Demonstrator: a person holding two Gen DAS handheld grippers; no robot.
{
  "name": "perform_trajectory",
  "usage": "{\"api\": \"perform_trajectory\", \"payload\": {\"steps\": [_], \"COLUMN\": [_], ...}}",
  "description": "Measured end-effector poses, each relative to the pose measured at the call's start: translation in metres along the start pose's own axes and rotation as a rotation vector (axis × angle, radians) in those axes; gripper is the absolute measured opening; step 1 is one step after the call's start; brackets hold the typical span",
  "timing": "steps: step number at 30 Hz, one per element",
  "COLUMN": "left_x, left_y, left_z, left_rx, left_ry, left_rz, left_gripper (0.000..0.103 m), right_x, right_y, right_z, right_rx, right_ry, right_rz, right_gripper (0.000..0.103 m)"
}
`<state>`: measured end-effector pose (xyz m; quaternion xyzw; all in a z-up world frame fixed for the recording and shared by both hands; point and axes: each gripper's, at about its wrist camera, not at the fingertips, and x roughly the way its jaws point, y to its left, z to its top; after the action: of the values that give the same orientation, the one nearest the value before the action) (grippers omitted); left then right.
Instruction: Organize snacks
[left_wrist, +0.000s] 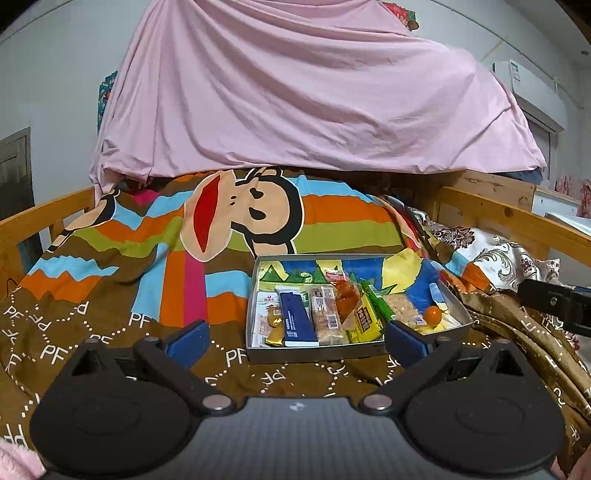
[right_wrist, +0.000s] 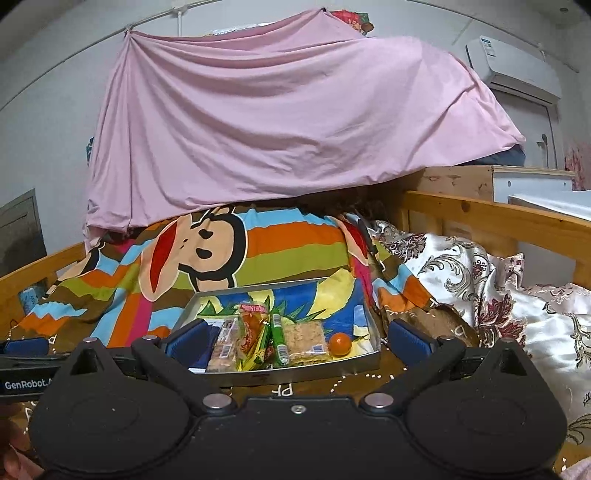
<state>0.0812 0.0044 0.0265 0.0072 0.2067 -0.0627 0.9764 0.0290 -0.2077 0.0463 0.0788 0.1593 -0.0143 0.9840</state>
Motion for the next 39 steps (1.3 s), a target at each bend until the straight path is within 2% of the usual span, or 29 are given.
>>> {"api": "perform_trajectory", "payload": {"steps": [11,17,39], "left_x": [0.001,0.010,0.028], "left_y": [0.008,0.012,0.004], "left_z": [-0.004,-0.009,-0.019], "left_rx": [-0.031,-0.035,0.041], "left_ry": [0.038,0.087,0.218], "left_rz": [0.027,0.043,0.046], "left_gripper": [0.103,0.103,0.103], "right_x": [0.002,0.012,0.035], "right_y": [0.011,0.008,0.006], "right_z": [-0.009,-0.015,-0.031], "right_rx": [-0.062,-0.062,-0.105], "right_ry": [0.050,0.100,0.228], "right_rz": [-0.001,-0.018,-0.048], "right_gripper": [0.102,0.102,0.102]}}
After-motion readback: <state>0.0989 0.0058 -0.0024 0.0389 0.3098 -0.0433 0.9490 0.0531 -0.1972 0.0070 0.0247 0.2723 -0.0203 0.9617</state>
